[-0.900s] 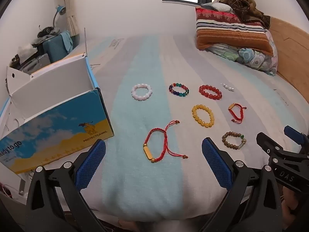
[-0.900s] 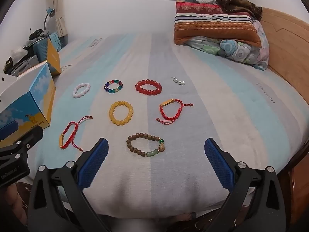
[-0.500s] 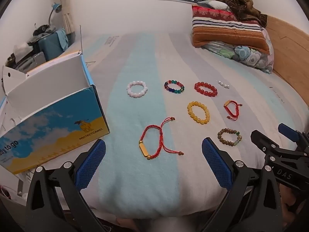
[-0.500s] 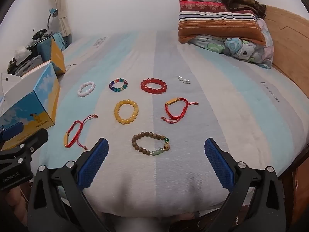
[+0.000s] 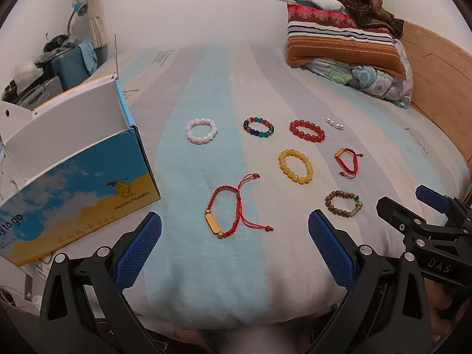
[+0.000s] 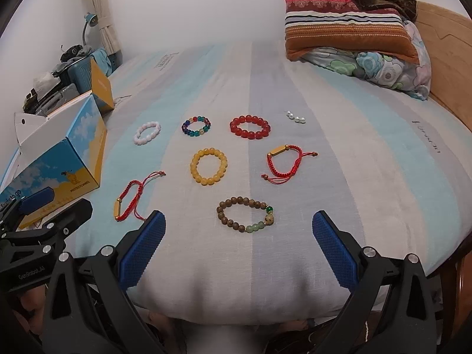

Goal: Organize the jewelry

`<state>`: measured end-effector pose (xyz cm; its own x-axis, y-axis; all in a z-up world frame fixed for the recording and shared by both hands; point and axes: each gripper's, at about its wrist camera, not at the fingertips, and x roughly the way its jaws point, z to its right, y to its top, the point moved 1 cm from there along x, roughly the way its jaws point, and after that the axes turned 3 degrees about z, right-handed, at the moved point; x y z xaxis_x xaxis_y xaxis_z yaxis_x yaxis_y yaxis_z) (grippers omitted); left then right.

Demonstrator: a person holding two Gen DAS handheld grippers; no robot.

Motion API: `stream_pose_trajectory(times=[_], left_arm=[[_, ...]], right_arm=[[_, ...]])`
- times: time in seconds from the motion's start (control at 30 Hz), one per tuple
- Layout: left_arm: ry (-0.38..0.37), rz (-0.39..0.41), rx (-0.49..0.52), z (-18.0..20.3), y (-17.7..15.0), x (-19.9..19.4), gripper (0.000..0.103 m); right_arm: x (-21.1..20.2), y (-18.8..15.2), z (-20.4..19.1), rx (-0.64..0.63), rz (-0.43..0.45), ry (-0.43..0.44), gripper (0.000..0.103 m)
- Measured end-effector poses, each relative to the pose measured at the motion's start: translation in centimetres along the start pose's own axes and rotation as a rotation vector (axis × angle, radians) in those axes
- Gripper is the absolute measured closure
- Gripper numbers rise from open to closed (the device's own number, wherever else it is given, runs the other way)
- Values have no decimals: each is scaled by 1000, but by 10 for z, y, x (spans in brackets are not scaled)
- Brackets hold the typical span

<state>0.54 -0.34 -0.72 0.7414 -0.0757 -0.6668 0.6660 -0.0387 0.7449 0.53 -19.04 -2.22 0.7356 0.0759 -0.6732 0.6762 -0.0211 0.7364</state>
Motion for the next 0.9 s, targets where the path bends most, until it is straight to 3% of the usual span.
stream_pose_trajectory(times=[0.9], left_arm=[[63, 27, 8, -4, 0, -3, 6]], right_arm=[[1, -2, -4, -25, 7, -10, 7]])
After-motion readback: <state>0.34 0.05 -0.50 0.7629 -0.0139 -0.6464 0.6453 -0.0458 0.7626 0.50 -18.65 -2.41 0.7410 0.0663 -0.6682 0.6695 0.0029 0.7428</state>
